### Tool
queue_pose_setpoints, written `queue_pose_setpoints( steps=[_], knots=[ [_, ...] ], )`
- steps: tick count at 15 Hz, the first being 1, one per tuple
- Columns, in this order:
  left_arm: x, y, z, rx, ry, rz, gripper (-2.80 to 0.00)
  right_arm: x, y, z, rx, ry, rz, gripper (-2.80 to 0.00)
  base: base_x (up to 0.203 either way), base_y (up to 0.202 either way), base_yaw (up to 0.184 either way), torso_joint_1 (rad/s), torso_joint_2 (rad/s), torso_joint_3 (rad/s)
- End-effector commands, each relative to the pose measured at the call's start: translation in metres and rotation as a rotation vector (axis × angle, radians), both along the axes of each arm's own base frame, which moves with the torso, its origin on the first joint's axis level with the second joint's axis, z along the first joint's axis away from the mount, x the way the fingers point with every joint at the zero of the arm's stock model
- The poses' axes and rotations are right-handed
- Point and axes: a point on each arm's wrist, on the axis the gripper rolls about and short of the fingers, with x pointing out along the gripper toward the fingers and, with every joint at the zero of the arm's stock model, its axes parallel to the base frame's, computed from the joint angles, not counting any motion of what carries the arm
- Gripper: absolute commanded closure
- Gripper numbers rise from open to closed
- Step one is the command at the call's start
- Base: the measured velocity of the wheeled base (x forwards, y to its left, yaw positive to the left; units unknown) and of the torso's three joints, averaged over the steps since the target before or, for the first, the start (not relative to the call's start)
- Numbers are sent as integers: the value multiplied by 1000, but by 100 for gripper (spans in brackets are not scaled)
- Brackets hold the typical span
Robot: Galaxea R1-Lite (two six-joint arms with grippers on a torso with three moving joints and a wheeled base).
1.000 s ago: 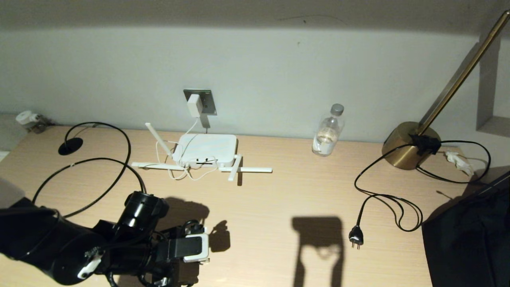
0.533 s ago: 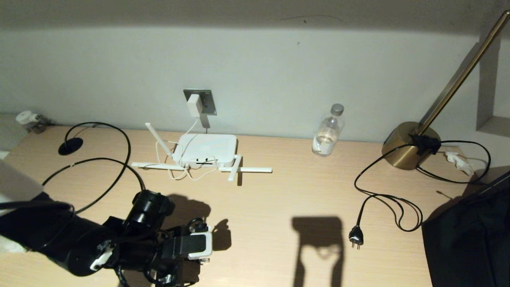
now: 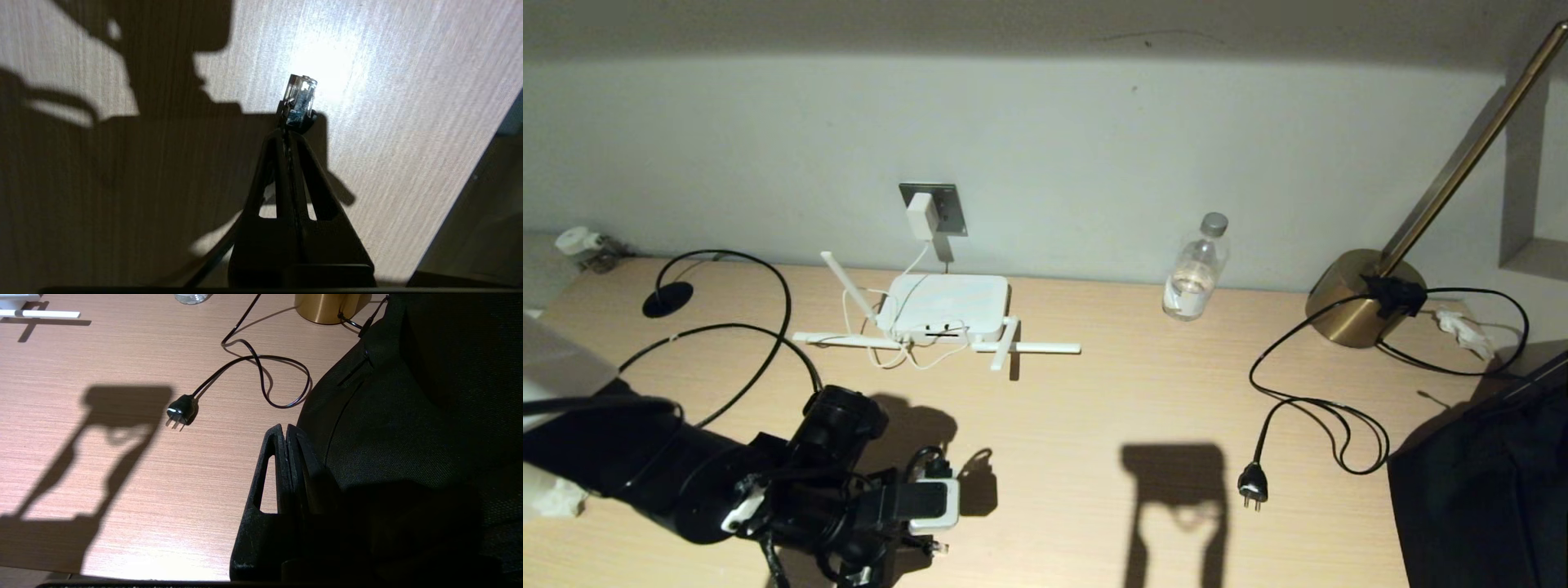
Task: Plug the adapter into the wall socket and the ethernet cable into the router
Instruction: Pick up cable
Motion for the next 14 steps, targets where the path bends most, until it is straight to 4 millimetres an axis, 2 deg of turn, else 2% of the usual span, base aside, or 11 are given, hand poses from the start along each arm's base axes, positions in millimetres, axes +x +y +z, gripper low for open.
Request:
queue_pose_setpoints(
  steps=[1,3,5,7,10,11,14],
  knots=[
    [0,0,1,-3,5,-9,0,0,0,0,1,-1,0,0,0,0,0,0,0,0],
    [-3,1,4,-14,12,-16,0,0,0,0,1,-1,0,0,0,0,0,0,0,0],
    [-9,2,20,-42,-2,-25,0,0,0,0,1,-1,0,0,0,0,0,0,0,0],
    [-21,7,47,-74,0,-32,0,0,0,0,-1,-1,0,0,0,0,0,0,0,0],
    [-51,28,89,-102,73,6,0,0,0,0,1,-1,0,0,0,0,0,0,0,0],
    [-57,36,93,-109,71,31,0,0,0,0,-1,-1,0,0,0,0,0,0,0,0],
    [-54,34,80,-92,82,-7,0,0,0,0,-1,-1,0,0,0,0,0,0,0,0]
  ],
)
